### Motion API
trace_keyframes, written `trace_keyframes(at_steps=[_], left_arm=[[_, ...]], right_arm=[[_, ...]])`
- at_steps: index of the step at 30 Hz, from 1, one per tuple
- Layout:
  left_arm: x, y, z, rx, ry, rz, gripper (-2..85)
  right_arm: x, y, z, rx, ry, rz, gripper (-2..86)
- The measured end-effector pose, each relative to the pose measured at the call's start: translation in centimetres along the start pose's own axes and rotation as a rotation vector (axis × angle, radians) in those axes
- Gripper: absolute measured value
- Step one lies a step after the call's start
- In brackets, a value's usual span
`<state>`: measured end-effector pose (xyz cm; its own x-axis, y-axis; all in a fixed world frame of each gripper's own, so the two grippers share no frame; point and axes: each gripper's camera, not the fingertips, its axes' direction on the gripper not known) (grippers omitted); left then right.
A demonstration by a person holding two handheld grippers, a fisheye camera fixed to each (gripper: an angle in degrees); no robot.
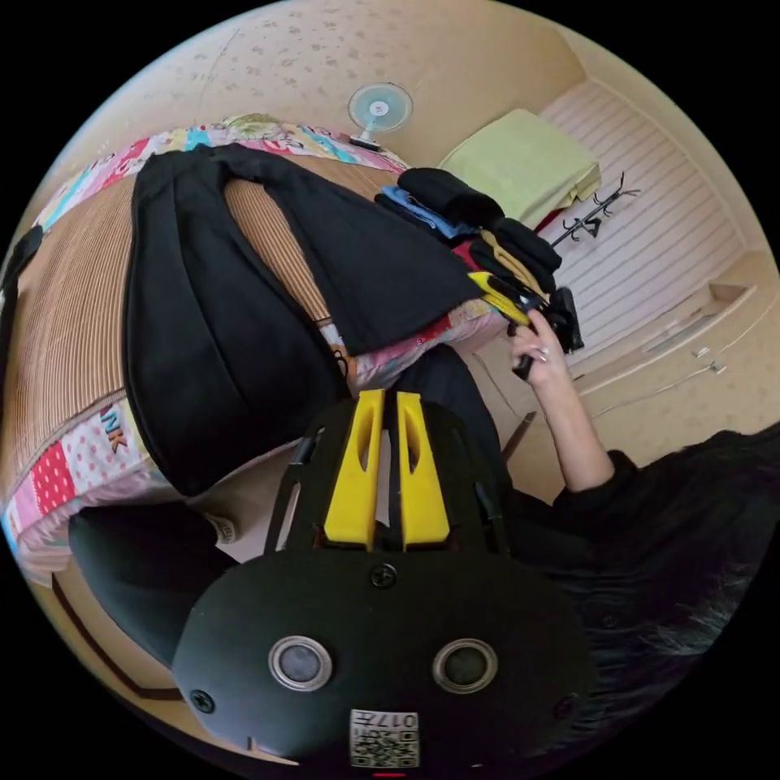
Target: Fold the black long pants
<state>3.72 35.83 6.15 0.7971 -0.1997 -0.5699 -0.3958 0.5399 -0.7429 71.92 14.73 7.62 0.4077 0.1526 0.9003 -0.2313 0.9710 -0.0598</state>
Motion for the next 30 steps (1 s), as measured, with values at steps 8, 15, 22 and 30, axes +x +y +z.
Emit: trace_keyframes(at_steps=[8, 15, 22, 30], left_arm=[[-2.5, -1.0, -4.0, 0.015, 0.079, -0.041, 6.4], [-0.7, -9.9, -7.4, 0.031, 0.302, 0.013, 10.3], [-4.3, -13.6, -5.1, -0.185, 0.443, -0.079, 7.6], [-9.5, -9.6, -6.6, -0.106, 0.51, -0.201, 3.9]], right_arm=[[3.6, 6.6, -7.3, -0.114, 0.215, 0.088, 3.0], [-9.7, 7.1, -0.3, -0.224, 0.157, -0.324, 2.9], [-15.5, 10.4, 12.8, -0.565, 0.005, -0.572, 2.6], [-7.6, 4.8, 23.5, -1.198, 0.089, -0.256, 2.8]])
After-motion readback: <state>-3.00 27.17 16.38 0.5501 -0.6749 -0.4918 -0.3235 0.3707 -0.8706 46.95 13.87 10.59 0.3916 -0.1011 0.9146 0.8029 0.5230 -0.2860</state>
